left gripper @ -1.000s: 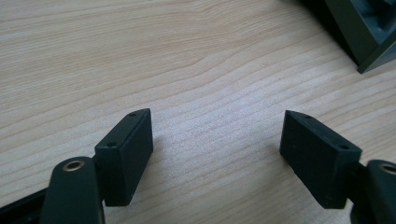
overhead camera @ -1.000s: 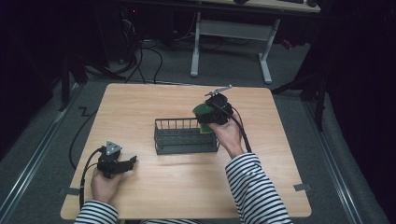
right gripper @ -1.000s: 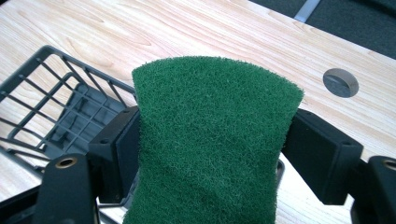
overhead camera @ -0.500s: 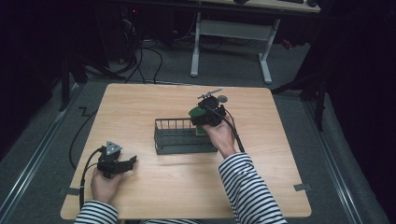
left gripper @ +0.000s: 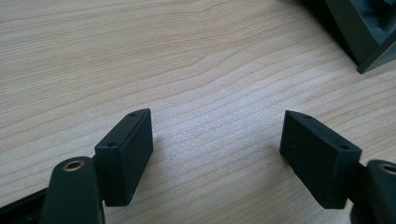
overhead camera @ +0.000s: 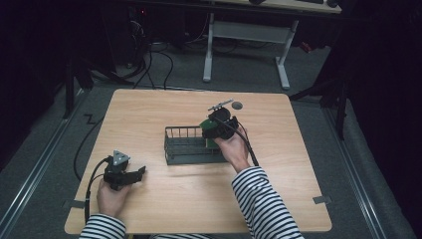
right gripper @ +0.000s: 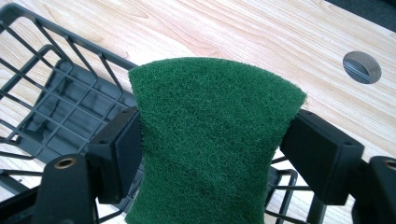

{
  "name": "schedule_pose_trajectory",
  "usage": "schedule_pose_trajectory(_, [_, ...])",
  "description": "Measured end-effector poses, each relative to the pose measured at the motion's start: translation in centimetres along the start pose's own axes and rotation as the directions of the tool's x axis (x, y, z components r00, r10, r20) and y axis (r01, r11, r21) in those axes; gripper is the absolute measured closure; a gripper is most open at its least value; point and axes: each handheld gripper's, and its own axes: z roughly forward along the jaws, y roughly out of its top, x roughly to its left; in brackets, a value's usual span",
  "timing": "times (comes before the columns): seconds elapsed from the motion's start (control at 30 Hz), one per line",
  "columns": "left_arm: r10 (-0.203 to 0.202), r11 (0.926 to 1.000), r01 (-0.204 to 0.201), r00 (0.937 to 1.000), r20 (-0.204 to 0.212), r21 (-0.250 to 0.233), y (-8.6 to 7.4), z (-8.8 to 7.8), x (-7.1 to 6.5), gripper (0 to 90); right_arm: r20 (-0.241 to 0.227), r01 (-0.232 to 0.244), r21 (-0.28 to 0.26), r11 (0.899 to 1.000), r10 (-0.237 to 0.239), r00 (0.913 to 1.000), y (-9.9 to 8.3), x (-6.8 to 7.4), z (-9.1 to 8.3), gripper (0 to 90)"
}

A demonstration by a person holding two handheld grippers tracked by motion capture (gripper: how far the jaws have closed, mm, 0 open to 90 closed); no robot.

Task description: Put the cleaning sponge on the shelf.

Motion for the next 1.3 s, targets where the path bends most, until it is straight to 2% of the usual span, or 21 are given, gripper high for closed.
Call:
schedule_pose_trajectory(0.5, [0.000, 1.0000, 0.000, 1.0000, -0.001, 0.000, 0.0, 0.0, 0.0, 26.3, -0.002, 0.009, 0.016, 1.000, -0.009, 1.0000, -0.9, 0.1, -0.6, 24.2])
schedule_pose_trajectory(0.67, [0.000, 1.0000, 0.000, 1.0000, -0.001, 0.000, 0.0, 0.0, 0.0, 26.2, -0.019, 0.005, 0.021, 1.000, -0.005, 0.9998, -1.3, 0.2, -1.0, 24.2])
schedule_pose_trajectory(1.03, [0.000, 1.0000, 0.000, 1.0000, -0.002, 0.001, 0.0, 0.0, 0.0, 26.3, -0.029, 0.008, 0.051, 0.999, -0.006, 0.9996, -1.2, 0.6, -1.4, 24.2])
schedule_pose_trajectory(1.3, [0.000, 1.0000, 0.000, 1.0000, -0.002, 0.001, 0.0, 0.0, 0.0, 26.3, -0.031, 0.009, 0.044, 0.999, -0.008, 0.9995, -1.1, 0.6, -1.1, 22.5])
